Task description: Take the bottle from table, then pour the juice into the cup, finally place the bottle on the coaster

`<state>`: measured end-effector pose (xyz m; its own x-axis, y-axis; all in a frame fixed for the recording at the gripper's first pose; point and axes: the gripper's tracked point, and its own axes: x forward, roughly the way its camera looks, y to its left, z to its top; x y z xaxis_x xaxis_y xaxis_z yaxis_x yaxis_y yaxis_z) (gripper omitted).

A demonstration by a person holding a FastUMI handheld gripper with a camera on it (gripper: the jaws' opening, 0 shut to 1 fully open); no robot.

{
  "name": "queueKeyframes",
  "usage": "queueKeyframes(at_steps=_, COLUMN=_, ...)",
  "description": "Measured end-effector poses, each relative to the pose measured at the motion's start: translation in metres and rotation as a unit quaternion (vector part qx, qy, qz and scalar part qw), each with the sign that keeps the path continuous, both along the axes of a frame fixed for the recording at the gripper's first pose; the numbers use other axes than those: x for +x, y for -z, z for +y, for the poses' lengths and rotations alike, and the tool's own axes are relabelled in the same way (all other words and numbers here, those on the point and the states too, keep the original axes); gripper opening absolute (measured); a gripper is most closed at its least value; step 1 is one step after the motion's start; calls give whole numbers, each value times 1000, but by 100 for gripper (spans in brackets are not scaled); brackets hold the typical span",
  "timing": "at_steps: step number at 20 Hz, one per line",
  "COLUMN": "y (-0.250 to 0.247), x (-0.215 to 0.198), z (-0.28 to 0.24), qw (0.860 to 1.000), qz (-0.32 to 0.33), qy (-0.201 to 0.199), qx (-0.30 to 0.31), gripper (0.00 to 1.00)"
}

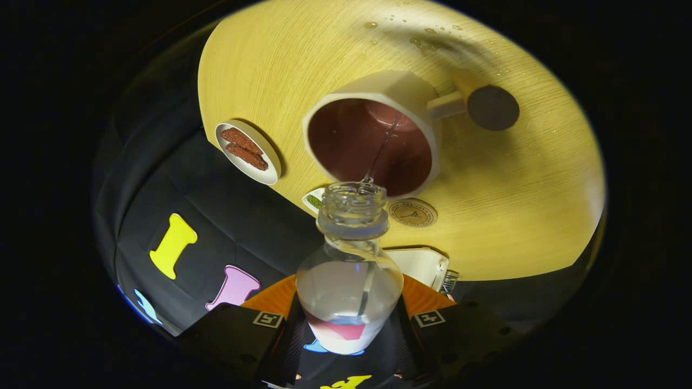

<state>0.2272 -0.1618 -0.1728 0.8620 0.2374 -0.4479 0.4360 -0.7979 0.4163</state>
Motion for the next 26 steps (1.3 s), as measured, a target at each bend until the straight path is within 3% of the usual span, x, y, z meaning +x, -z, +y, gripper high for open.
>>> queueKeyframes(at_steps=13, y=-20, x=1, z=5, qw=999, qz=-6, qy=-12, qx=36, gripper=73)
queueKeyframes(at_steps=26, y=-19, x=-1, z=5, qw=999, qz=-3, qy=-15, qx=32, gripper=72)
